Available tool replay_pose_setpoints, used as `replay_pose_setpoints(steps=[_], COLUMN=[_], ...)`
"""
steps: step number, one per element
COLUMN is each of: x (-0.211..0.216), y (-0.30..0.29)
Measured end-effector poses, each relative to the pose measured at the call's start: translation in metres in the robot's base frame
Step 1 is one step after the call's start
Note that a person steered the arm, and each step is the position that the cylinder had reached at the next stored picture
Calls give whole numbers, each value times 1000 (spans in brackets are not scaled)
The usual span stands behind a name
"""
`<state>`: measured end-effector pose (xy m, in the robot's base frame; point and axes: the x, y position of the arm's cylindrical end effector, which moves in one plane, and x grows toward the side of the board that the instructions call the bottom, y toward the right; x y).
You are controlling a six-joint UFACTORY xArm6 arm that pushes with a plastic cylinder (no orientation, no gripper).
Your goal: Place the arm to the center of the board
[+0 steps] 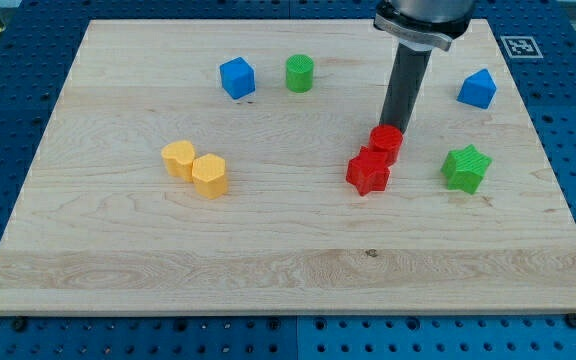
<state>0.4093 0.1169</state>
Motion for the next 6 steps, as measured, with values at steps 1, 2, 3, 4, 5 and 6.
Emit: replay_pose_setpoints(steps=[1,2,3,4,5,6], x=[0,0,5,6,0,-13], y=[-24,-40,-51,-58,-72,-97])
